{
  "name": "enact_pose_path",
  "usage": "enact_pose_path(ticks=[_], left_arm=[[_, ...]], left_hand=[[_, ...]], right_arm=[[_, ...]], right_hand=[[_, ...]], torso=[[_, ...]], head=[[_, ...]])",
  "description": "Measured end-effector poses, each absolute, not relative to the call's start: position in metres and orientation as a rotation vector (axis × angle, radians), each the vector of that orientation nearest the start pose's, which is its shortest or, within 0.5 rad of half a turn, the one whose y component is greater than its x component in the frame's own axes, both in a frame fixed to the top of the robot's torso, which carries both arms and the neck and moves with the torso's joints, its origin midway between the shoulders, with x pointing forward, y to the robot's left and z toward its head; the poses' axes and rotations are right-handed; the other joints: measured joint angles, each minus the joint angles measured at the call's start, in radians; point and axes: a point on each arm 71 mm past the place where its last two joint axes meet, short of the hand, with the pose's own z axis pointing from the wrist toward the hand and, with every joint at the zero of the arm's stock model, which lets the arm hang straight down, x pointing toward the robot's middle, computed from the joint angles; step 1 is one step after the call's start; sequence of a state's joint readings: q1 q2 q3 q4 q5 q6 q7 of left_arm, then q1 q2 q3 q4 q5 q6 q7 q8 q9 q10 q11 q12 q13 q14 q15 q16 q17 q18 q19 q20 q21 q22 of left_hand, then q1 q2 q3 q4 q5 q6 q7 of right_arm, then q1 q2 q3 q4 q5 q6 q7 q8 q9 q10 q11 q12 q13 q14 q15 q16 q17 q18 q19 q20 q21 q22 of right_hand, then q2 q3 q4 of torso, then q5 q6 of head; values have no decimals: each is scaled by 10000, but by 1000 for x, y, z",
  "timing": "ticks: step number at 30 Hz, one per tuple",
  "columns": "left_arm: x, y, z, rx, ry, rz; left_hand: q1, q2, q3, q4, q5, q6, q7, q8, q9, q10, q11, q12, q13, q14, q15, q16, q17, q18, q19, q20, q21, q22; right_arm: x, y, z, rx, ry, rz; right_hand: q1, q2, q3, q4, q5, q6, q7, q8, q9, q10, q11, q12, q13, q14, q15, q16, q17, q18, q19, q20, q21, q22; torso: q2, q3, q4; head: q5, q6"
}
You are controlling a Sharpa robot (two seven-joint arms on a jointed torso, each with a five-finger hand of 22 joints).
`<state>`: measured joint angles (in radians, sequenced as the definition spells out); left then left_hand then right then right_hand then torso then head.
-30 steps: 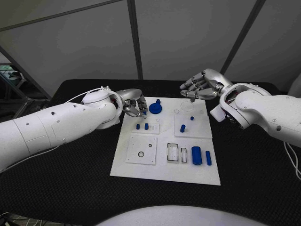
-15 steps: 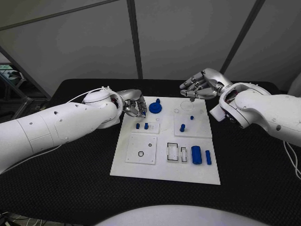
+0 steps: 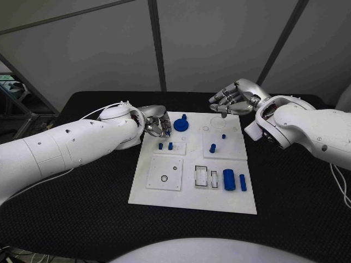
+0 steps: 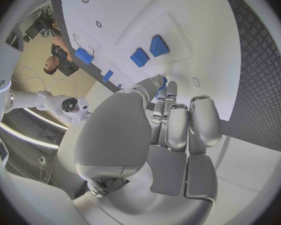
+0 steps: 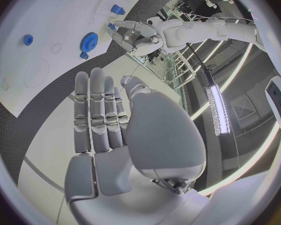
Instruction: Assemble the parts on the task board
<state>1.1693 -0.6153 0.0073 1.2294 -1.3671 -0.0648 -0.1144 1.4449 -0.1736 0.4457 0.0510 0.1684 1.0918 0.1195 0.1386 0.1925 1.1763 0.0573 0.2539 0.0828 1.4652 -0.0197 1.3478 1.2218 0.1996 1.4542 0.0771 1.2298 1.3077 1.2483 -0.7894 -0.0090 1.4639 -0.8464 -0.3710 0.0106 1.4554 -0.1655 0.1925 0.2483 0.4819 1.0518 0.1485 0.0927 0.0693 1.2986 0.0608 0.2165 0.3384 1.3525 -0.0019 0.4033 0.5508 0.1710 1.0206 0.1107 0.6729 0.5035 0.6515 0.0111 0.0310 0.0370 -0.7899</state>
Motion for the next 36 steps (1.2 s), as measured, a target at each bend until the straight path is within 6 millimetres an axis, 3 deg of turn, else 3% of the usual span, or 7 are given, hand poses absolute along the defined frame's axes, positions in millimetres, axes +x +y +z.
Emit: enact_pose_path(ticks=[32, 34, 36], left_arm=[[531, 163, -223, 1126, 19467, -6261], [531, 164, -224, 1126, 19509, -6216], [531, 165, -226, 1116, 19563, -6166]], left_hand=[[1, 0, 28, -29, -36, -1, 0, -28, 4, 36, -37, 0, 1, 0, 0, 39, -23, -1, 0, 0, 0, -1], [-285, -197, 89, -89, -35, -482, 114, -461, -215, -45, 45, -284, -58, 0, 0, 88, -83, 0, 0, 0, -2, -1], [-386, -254, 97, -97, -35, -730, 152, -676, -358, -95, 95, -425, -89, 0, 0, 111, -109, 2, 0, 0, -73, -1]], right_arm=[[511, -195, -154, 3944, 16397, 10008], [511, -195, -154, 3943, 16398, 10009], [511, -195, -154, 3944, 16398, 10009]], right_hand=[[0, 0, 0, 0, 0, 0, 0, 0, 0, 0, 0, 0, -2, 0, 0, 0, -3, 1, 0, 0, 0, 0], [0, 0, 0, 0, 0, 0, 0, 0, 0, 0, 0, 0, -2, 0, 0, 0, -3, 1, 0, 0, 0, 0], [0, 0, 0, 0, 0, 0, 0, 0, 0, 0, 0, 0, -2, 0, 0, 0, -3, 0, 0, 0, 0, 0]], torso=[[-2, 0, 0], [-2, 0, 0], [-2, -1, 0]], head=[[-8, -42], [-9, -43], [-9, -51]])
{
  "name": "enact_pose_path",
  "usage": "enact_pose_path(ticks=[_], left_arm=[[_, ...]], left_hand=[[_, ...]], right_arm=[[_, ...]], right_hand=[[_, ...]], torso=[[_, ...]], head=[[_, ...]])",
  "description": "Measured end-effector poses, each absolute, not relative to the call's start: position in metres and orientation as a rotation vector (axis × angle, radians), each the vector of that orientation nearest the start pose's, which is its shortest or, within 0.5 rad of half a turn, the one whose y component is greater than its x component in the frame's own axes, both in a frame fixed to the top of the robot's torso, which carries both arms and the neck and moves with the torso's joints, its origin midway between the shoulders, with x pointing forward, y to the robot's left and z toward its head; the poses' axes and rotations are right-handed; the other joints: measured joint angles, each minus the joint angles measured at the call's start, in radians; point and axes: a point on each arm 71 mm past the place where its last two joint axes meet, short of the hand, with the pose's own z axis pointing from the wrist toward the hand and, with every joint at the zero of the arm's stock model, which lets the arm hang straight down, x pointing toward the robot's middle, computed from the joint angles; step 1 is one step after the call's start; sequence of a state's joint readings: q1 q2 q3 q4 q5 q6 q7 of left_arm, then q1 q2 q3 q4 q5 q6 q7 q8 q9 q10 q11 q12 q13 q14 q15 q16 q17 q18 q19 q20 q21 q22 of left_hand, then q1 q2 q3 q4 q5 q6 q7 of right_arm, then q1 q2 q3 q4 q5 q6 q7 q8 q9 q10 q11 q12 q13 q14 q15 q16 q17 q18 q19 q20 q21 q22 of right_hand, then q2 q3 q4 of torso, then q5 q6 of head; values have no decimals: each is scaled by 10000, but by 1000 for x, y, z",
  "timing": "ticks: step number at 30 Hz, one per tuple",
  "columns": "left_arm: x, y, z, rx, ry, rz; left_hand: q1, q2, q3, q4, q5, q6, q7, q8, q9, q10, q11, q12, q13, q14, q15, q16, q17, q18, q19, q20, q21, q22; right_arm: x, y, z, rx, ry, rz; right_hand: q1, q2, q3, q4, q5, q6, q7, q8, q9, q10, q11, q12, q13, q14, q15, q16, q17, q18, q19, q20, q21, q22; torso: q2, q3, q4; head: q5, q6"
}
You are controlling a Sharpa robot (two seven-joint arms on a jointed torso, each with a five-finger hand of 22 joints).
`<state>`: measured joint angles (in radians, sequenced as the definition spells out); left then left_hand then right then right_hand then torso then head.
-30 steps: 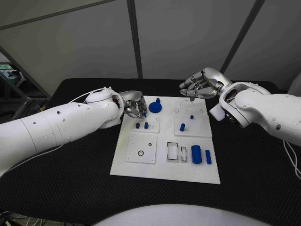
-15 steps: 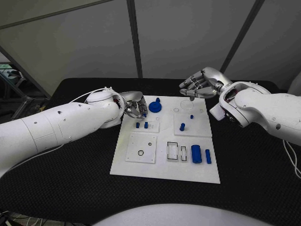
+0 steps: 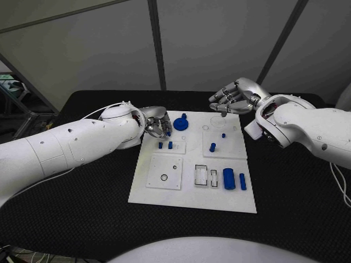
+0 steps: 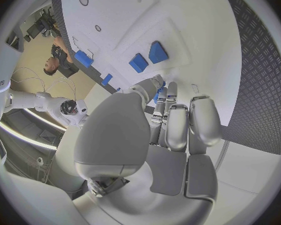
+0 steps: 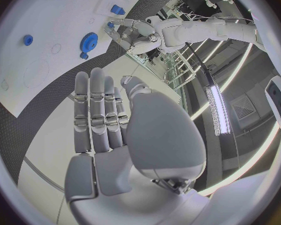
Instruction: Assemble the parts on the task board
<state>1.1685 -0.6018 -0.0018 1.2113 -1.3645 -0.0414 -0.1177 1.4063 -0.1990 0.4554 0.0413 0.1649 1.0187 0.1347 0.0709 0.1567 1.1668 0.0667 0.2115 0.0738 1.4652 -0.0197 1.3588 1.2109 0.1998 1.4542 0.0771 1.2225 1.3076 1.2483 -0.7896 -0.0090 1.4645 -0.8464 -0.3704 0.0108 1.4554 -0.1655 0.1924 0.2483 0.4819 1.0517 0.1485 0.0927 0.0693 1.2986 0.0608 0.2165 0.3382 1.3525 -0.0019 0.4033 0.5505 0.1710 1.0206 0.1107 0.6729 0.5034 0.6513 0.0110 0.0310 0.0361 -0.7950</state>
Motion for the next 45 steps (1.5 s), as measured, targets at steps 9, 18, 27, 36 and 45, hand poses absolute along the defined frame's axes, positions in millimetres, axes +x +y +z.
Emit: enact_pose_path(ticks=[9, 18, 27, 36, 45], left_arm=[[531, 167, -227, 1057, 19656, -6050], [532, 176, -227, 942, 19639, -5904], [534, 194, -218, 379, 19229, -5878], [530, 232, -199, -2426, 18217, -7440], [514, 244, -183, -6484, 16770, -11481]], left_hand=[[-100, -100, 56, -56, 0, -482, 82, -48, -265, -72, 72, -171, -12, 35, 36, 4, -49, -1, -37, 37, -46, 0], [-153, -153, 56, -56, 0, -869, 40, -48, -496, -251, 106, -315, -23, 1, 72, 44, -92, -1, -41, 41, -156, 0], [-272, -35, 56, -56, 0, -794, 177, 40, -577, -298, 129, -354, -9, 21, 92, 84, -154, -2, -147, 148, -479, -105], [-223, 96, 194, -137, -44, -85, 281, 339, -623, -337, 269, -146, 41, -1321, 299, -2456, -4123, 1, -1412, 287, -3164, -1789], [-112, 284, 265, -207, -43, 106, 366, 455, -718, -409, 341, 199, 115, -2267, 306, -4023, -6286, -605, -2702, 340, -5702, -3360]], right_arm=[[511, -196, -154, 3954, 16394, 9988], [512, -198, -154, 3862, 16397, 9903], [516, -208, -156, 2994, 16493, 9241], [510, -212, -164, 199, 16860, 7537], [499, -209, -181, -2096, 17058, 5694]], right_hand=[[0, 0, 0, 0, 0, 0, 0, 0, 0, 0, 0, 44, 15, 0, 0, 0, 15, -1, 0, 0, 0, 0], [53, -53, 111, -111, 0, -36, 37, 0, 0, -108, 34, 44, 16, 0, 0, 0, 34, 0, 0, 0, -40, 10], [633, 55, 734, -734, -761, 65, 5, 110, 12, -879, 56, -355, -378, 1096, -197, 1748, 986, 0, 1225, -268, 1522, 1249], [548, -31, 1230, -1141, -1223, 298, -67, 148, 14, -966, 71, -776, -1050, 1094, -197, 4992, 3546, -242, 2222, -281, 4205, 4236], [324, -254, 1324, -1101, -1422, 332, -100, 49, 0, -1185, 110, -929, -1381, 1129, -161, 5985, 4321, -394, 2469, -214, 4983, 5160]], torso=[[-8, 0, 0], [-9, -6, 0], [-22, -7, 8], [-26, 6, -10], [-10, -18, -6]], head=[[4, -7], [-13, 11], [-38, 45], [-331, 244], [-733, 371]])
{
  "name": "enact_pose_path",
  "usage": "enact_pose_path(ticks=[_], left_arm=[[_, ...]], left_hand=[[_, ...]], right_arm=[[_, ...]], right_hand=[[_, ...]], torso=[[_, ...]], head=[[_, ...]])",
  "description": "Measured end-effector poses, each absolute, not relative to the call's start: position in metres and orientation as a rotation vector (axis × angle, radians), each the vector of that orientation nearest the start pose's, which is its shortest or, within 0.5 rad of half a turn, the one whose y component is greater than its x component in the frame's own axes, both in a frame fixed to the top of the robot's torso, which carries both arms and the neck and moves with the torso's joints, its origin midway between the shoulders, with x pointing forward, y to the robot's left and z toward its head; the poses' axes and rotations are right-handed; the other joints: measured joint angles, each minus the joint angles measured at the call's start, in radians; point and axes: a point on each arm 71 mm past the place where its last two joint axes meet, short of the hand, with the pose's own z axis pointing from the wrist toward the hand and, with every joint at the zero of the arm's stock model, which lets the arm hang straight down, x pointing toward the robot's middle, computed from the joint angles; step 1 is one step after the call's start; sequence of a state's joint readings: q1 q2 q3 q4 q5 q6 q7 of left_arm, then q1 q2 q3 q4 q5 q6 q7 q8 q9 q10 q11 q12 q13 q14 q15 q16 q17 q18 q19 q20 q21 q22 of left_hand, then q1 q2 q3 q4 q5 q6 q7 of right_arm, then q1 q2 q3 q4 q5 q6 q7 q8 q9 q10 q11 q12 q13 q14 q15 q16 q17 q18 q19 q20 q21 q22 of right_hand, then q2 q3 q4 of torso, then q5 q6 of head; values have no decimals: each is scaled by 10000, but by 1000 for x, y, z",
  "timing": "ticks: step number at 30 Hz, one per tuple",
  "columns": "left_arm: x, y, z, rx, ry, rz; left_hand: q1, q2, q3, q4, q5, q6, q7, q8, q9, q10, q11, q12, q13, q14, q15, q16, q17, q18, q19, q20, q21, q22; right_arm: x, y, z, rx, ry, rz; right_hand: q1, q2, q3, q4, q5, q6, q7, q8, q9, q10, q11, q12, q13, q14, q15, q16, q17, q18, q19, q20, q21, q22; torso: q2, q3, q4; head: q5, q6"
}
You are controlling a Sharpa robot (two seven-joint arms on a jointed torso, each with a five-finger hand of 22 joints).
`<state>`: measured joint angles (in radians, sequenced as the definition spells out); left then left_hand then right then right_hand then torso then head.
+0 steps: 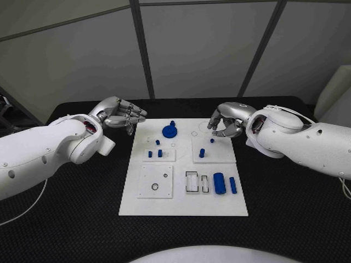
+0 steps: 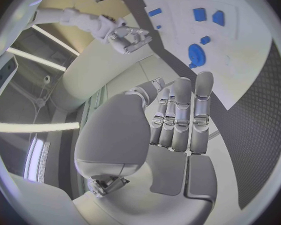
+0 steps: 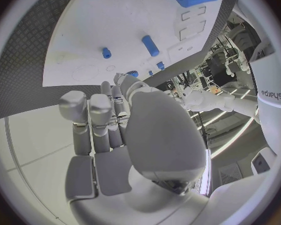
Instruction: Assemble the parts on the task board
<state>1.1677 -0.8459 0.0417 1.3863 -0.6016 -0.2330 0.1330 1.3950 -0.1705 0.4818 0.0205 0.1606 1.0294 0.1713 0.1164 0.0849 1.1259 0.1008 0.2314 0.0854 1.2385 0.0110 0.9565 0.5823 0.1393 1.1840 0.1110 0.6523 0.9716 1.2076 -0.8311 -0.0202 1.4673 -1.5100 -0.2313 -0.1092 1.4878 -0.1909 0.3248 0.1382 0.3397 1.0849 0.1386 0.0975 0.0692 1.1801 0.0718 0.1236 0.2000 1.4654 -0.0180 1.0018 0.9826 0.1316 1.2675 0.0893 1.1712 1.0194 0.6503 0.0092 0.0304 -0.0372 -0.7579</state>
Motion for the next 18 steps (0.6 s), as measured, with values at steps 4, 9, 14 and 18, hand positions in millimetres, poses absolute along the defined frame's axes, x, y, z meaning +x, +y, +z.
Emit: enact_pose_path(ticks=[4, 9, 14, 18], left_arm=[[507, 244, -177, -7715, 16099, -12812], [500, 243, -172, -8612, 15526, -13828], [495, 240, -170, -9086, 15198, -14415], [493, 239, -169, -9301, 15024, -14681]], left_hand=[[-29, 29, 0, 0, 0, 25, -24, 0, -9, 0, 0, 29, 3, -35, 35, -46, -76, 695, -79, 0, -190, -119], [-40, 40, -30, -30, 1, 36, -35, 0, -20, 0, 0, 78, 15, -63, 7, -97, -123, 683, -106, 0, -190, -132], [-39, 39, -31, -29, 1, 35, -35, 0, -21, 0, 0, 78, 14, -71, -1, -96, -141, 678, -106, 0, -232, -146], [-39, 39, -31, -29, 1, 35, -35, 0, -21, 0, 0, 78, 13, -70, -1, -96, -145, 231, -105, 0, -231, -146]], right_arm=[[496, -208, -186, -2615, 17044, 5174], [492, -208, -196, -2964, 17149, 4726], [491, -206, -202, -3148, 17256, 4473], [489, -204, -208, -3262, 17369, 4383]], right_hand=[[-118, -117, 53, 5, -54, -25, 24, -96, -12, -176, 68, -80, -135, 0, 0, 231, 156, 0, 36, 37, 128, 193], [-181, -181, 53, 5, -63, -156, 62, -202, -13, -430, 107, -213, -333, -4, 74, 457, 302, -158, 71, 72, 283, 347], [-221, -221, 78, -20, -116, -193, 98, -244, -13, -549, 157, -213, -434, -3, 74, 608, 420, -158, 90, 90, 370, 468], [-225, -217, 106, 8, -153, -193, 97, -244, -12, -549, 157, -213, -478, 32, 109, 750, 529, -156, 125, 126, 477, 599]], torso=[[7, 0, 2], [12, -1, 2], [13, 1, 4], [13, 7, 11]], head=[[-63, 17], [-109, 22], [-112, 16], [-111, -1]])
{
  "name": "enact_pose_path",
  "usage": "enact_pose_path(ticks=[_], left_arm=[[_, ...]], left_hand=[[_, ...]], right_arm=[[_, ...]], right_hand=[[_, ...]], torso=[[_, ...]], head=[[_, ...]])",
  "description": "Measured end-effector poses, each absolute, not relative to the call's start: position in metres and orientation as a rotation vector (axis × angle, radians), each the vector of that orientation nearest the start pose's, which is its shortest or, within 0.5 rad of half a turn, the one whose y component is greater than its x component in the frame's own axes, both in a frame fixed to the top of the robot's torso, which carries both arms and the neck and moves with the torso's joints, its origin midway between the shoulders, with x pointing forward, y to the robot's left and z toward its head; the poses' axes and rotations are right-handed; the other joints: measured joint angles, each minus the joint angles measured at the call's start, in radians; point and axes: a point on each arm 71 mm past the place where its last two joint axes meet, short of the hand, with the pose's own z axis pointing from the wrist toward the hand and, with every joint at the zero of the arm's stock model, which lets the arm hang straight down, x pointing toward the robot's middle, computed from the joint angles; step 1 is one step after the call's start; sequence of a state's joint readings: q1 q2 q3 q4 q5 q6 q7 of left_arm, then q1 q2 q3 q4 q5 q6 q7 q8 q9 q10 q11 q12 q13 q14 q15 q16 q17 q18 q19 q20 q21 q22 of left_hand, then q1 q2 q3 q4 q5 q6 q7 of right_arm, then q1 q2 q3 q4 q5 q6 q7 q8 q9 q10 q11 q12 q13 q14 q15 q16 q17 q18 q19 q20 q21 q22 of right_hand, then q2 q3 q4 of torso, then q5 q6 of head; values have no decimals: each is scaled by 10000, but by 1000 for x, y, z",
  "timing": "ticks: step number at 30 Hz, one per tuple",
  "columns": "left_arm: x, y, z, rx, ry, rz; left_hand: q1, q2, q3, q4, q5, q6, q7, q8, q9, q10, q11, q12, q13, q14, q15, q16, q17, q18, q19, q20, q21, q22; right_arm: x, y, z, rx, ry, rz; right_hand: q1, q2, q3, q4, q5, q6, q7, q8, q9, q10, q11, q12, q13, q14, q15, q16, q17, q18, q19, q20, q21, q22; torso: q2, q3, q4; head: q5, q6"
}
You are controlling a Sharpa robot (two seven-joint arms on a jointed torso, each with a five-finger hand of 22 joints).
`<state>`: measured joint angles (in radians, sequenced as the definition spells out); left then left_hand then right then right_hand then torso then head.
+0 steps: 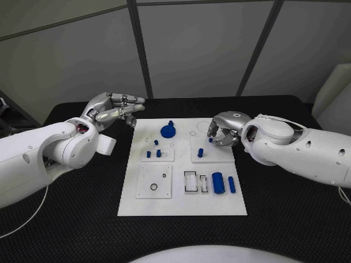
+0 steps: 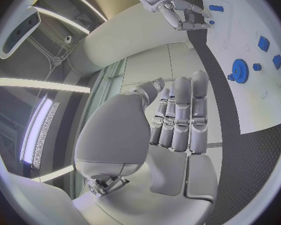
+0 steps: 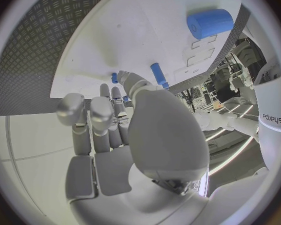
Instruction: Assemble the parts on the task board
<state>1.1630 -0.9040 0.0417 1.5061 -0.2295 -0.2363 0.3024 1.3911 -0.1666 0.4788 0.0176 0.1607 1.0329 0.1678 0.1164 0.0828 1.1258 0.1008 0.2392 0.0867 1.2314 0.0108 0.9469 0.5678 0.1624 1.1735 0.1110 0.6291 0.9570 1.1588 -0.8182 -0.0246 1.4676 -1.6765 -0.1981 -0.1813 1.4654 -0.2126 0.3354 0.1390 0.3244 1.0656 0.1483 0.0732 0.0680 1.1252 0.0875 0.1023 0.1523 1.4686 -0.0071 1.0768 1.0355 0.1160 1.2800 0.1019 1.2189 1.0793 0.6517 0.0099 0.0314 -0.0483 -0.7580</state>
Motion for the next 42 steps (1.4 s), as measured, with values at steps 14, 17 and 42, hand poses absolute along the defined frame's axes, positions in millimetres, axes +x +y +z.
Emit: enact_pose_path(ticks=[14, 17, 42], left_arm=[[492, 238, -168, -9648, 14772, -14974], [492, 238, -168, -9691, 14757, -14984], [493, 241, -169, -9827, 14700, -14936]], left_hand=[[0, -1, -29, -28, 1, 0, 1, 46, -10, 2, -2, 38, 9, -4, -2, 0, -38, -150, 0, 1, 2, -8], [0, -1, -29, -28, 1, 0, 1, 46, -10, 2, -2, 38, 9, -4, -2, 0, -37, -151, 0, 1, 2, -8], [1, -1, -29, -27, 1, -1, 0, 46, -19, 3, -3, 76, 8, -1, 1, -35, -70, -151, 1, 1, -35, -15]], right_arm=[[492, -199, -216, -3377, 17517, 4276], [492, -198, -217, -3380, 17536, 4273], [492, -195, -219, -3332, 17474, 4142]], right_hand=[[155, 228, 613, -200, -384, 58, 49, 1, 19, 171, 13, 142, -248, 0, 0, 856, 642, -156, 392, 20, 726, 872], [167, 351, 826, -270, -558, 205, 40, 1, 35, 317, -26, 222, -297, 0, 0, 1054, 794, -157, 557, 15, 933, 1131], [44, 546, 1282, -627, -813, 911, -167, 237, 124, 1099, -271, 526, -344, 1, -77, 1602, 1104, -311, 1034, -109, 1714, 2241]], torso=[[0, 9, 0], [0, 9, 0], [-12, 10, -14]], head=[[0, -32], [0, -46], [47, -125]])
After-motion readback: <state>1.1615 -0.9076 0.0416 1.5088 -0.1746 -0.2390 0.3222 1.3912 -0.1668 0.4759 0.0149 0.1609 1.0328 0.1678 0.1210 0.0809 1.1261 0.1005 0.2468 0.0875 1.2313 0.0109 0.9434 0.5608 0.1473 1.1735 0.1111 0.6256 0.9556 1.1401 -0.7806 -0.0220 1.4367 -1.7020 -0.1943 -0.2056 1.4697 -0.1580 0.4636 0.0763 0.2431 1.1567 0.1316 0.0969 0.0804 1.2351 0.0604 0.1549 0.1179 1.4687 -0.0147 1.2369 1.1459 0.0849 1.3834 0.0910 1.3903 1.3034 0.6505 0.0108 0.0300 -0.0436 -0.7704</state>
